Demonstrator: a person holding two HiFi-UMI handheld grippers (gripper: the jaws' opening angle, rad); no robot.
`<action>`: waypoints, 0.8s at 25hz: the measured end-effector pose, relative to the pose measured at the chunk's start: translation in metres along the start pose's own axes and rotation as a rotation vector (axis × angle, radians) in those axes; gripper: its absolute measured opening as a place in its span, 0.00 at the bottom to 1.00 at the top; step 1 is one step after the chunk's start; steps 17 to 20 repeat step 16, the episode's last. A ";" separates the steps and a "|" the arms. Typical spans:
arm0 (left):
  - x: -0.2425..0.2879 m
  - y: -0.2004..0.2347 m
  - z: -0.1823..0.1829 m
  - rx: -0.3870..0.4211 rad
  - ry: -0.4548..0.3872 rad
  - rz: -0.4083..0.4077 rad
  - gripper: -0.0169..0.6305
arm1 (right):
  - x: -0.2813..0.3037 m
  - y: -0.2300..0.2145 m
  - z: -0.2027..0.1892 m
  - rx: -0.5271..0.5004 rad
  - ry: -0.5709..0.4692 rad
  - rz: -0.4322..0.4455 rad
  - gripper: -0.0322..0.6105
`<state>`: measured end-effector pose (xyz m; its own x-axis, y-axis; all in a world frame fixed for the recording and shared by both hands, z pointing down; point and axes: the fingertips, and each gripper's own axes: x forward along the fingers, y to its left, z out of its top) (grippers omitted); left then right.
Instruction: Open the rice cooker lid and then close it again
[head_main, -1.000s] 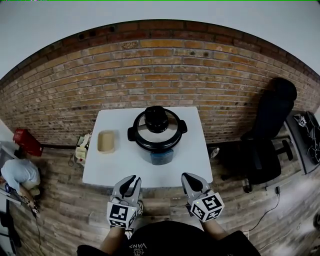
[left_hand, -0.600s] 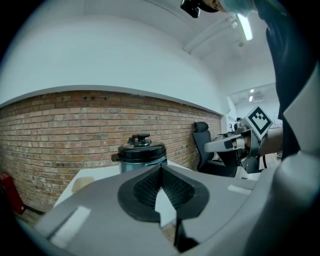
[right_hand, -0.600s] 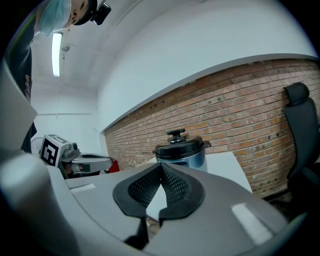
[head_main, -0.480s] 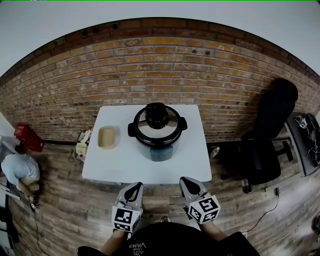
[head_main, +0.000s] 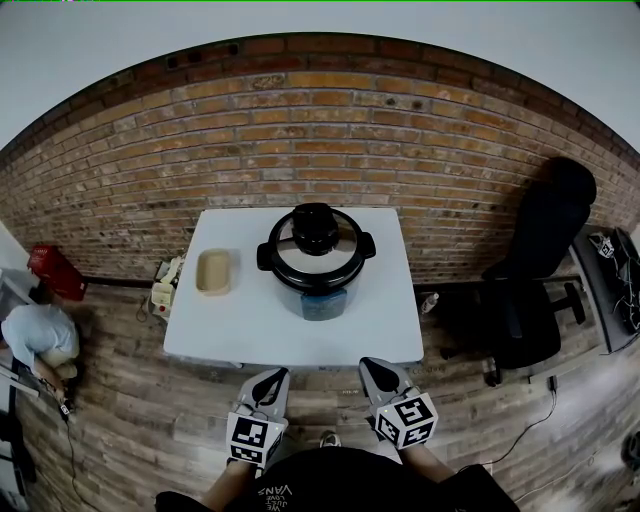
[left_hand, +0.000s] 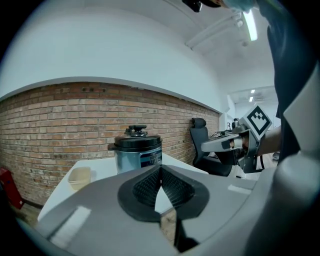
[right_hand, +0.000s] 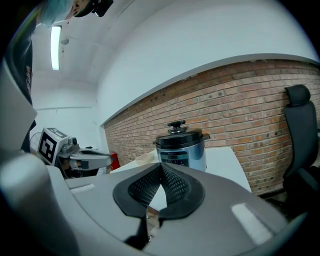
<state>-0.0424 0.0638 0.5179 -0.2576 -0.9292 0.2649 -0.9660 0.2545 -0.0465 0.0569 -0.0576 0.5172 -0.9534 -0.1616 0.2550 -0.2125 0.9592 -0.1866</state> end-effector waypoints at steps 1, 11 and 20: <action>0.000 -0.001 0.000 0.001 0.002 -0.006 0.03 | 0.000 0.000 0.001 -0.003 -0.002 -0.001 0.06; 0.004 0.006 0.001 0.014 0.002 -0.009 0.03 | 0.004 0.001 0.002 -0.004 0.002 -0.015 0.06; 0.005 0.011 -0.001 0.017 0.003 0.004 0.03 | 0.008 0.001 0.003 -0.006 0.000 -0.015 0.06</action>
